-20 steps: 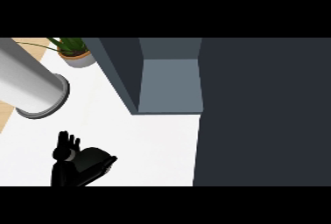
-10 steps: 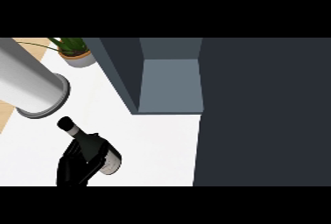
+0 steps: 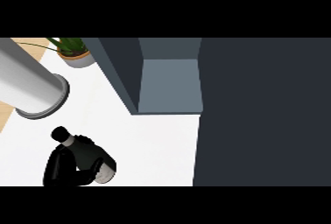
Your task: Pick up the wine, place it into the cabinet and close the cabinet
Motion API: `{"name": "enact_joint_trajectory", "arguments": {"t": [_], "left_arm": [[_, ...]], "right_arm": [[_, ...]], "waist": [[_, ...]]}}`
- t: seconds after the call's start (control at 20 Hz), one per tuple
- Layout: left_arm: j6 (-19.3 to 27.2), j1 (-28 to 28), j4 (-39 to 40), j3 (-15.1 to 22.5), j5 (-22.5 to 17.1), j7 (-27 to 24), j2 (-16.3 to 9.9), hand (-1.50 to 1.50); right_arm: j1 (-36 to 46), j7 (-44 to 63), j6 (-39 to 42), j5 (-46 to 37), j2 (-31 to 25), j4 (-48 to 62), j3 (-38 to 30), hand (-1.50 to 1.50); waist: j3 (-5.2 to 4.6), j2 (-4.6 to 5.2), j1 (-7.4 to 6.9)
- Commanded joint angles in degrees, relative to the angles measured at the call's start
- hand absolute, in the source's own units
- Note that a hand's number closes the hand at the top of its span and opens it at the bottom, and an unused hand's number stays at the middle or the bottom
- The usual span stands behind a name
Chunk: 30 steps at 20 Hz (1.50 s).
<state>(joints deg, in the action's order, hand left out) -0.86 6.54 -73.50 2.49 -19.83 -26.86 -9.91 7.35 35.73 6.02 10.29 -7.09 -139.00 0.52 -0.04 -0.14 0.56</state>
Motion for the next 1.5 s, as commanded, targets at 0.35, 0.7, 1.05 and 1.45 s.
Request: {"name": "enact_joint_trajectory", "arguments": {"t": [0.35,0.7,1.05,1.45], "left_arm": [[-3.4,-0.2,0.6,-1.4,6.1,-14.5,-2.6,1.50],[-5.3,-1.0,-11.1,-1.5,0.6,-4.4,-2.3,1.50],[1.0,-2.0,-28.0,2.5,0.7,11.2,-1.1,1.50],[8.6,-2.0,-37.6,13.7,9.4,22.0,4.1,1.50]], "right_arm": [[-8.2,-1.6,2.4,4.3,1.6,-8.0,-0.1,-1.50],[-3.1,3.3,0.9,6.7,-0.2,-7.0,-2.4,-1.50],[-3.9,3.1,1.0,4.5,1.0,-8.1,-0.8,-1.50],[-0.3,6.8,0.3,7.2,-0.8,-7.9,-3.8,-1.50]], "waist": [[0.07,-0.07,-0.26],[0.08,-0.03,-0.44],[0.09,-0.12,-0.34],[0.07,-0.12,-0.24]]}}
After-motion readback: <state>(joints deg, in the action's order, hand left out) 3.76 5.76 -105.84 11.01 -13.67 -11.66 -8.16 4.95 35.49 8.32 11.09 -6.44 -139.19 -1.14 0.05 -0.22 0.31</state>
